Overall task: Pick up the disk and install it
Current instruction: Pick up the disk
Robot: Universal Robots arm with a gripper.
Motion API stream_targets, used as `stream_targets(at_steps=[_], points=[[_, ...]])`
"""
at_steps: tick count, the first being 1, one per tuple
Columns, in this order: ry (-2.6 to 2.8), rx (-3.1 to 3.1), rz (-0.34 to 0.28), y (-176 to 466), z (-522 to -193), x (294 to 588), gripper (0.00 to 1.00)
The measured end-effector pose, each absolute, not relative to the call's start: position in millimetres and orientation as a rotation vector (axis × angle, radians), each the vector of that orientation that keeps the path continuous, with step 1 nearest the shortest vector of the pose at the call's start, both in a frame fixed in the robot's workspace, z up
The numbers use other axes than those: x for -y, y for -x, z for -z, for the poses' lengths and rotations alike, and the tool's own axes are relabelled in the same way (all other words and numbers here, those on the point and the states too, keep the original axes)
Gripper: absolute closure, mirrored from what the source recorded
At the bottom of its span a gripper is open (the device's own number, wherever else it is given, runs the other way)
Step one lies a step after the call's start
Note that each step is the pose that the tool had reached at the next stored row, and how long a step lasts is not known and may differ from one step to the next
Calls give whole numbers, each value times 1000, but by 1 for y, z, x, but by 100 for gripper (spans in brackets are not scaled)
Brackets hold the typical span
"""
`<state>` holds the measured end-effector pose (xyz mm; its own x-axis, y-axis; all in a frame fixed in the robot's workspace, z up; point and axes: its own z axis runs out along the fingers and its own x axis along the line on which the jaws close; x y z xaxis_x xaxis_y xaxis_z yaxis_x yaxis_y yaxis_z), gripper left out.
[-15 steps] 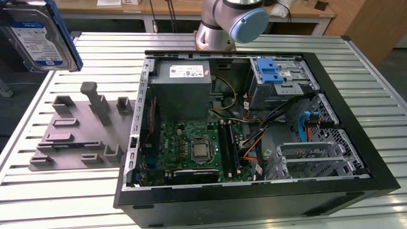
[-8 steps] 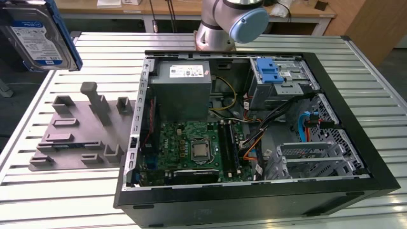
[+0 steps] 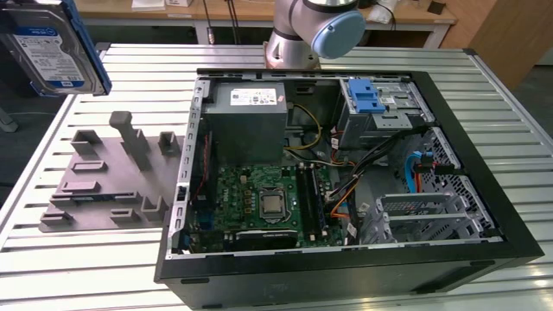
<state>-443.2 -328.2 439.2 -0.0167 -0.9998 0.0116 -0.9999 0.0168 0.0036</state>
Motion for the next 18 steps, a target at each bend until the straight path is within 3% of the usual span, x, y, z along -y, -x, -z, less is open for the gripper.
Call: stream_targets(at_steps=[18], points=[[-2195,2232,-9,443,-443,328,64]])
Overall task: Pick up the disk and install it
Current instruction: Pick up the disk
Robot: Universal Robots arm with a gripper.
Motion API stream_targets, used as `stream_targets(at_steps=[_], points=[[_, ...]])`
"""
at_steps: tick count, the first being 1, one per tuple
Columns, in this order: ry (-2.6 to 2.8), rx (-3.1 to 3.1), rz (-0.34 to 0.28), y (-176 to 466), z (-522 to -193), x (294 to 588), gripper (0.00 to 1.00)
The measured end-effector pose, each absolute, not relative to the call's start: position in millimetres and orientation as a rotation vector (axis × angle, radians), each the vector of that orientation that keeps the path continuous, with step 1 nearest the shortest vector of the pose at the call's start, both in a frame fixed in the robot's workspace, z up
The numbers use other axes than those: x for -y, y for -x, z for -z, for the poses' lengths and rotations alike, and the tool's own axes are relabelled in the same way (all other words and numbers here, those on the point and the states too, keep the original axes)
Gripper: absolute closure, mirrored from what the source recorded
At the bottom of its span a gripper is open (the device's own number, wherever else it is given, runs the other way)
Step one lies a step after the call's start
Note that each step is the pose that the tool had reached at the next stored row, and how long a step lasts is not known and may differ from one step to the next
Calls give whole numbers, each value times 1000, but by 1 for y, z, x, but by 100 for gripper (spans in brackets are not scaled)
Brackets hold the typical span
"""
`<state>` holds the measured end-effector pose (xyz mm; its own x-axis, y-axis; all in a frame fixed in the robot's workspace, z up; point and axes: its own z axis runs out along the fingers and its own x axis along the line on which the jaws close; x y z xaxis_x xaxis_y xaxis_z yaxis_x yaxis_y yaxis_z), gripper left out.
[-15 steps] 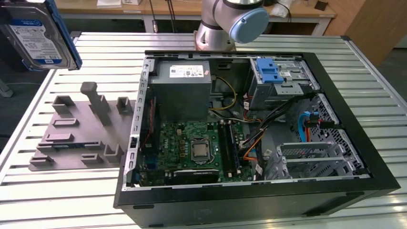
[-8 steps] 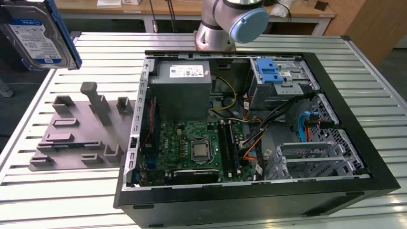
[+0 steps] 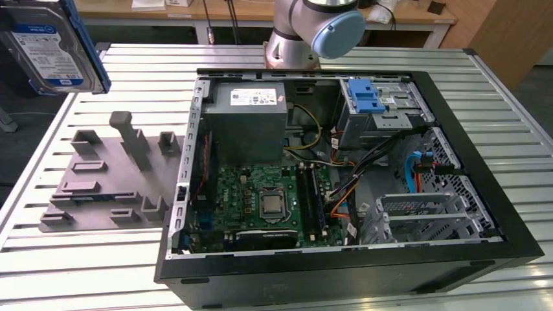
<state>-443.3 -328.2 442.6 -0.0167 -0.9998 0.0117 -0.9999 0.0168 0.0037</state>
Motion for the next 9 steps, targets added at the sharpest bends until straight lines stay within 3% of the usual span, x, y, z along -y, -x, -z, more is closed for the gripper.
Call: stream_targets(at_steps=[9], points=[[-2195,2232,-9,443,-449,328,64]])
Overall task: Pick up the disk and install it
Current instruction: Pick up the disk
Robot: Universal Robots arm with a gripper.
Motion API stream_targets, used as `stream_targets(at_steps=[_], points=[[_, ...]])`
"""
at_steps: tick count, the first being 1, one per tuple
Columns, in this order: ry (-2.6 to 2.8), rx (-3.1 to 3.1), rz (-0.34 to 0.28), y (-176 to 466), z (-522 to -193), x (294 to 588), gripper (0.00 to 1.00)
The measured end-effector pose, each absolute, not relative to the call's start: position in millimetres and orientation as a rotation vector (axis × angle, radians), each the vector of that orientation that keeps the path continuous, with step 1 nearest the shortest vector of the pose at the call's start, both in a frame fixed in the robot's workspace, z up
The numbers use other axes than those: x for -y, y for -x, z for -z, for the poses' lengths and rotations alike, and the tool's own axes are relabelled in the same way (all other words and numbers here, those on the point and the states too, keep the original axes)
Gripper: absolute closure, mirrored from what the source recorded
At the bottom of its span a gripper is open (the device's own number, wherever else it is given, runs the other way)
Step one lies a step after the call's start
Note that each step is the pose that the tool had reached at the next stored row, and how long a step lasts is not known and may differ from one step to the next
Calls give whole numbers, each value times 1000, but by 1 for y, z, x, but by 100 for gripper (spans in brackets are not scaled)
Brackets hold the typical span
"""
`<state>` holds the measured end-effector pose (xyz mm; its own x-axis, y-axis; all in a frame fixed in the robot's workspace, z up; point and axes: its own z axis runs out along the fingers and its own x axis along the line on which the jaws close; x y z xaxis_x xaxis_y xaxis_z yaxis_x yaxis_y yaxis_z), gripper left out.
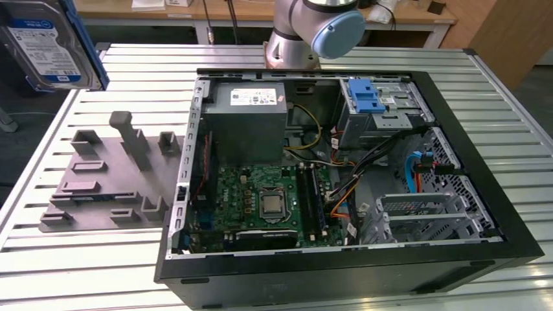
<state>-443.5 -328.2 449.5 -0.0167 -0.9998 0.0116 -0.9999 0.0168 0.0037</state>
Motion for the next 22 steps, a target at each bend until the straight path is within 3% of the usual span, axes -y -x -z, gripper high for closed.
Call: stream_targets(at_steps=[22], points=[[-2195,2232,-9,443,-463,328,64]])
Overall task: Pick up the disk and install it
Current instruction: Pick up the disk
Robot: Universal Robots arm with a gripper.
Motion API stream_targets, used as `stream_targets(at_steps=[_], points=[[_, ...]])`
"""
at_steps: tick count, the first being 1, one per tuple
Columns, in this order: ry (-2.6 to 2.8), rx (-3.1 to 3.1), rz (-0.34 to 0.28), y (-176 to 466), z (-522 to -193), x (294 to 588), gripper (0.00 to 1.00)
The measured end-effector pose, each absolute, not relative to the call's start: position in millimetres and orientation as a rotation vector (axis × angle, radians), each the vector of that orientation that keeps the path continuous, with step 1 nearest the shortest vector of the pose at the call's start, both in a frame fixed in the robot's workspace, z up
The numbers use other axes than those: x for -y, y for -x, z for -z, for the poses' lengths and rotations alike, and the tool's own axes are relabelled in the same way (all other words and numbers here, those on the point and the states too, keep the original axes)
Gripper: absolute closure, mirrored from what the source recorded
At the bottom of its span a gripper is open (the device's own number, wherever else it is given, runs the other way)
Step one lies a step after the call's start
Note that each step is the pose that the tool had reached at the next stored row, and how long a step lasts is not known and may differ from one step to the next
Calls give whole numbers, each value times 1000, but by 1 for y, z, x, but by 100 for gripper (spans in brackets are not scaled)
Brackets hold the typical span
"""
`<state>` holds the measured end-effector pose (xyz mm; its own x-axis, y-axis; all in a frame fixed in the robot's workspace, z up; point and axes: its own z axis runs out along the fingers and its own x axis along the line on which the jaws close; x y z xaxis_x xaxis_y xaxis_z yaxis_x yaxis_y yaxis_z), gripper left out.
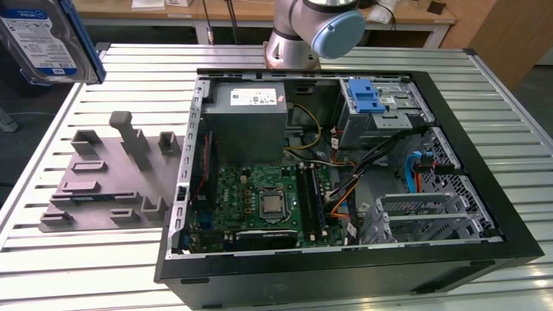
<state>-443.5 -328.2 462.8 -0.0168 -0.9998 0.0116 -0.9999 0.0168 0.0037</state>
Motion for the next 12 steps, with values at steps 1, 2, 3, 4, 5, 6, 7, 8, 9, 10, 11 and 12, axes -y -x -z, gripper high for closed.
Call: stream_targets(at_steps=[1,2,3,4,5,6,7,8,9,10,11,12], points=[[-2195,2232,-9,443,-463,328,64],[-2195,2232,-9,443,-464,328,64],[-2195,2232,-9,443,-464,328,64],[-2195,2232,-9,443,-464,328,64],[-2195,2232,-9,443,-465,328,64],[-2195,2232,-9,443,-465,328,64],[-2195,2232,-9,443,-466,328,64],[-2195,2232,-9,443,-466,328,64],[-2195,2232,-9,443,-467,328,64],[-2195,2232,-9,443,-467,328,64],[-2195,2232,-9,443,-467,328,64],[-2195,2232,-9,443,-468,328,64]])
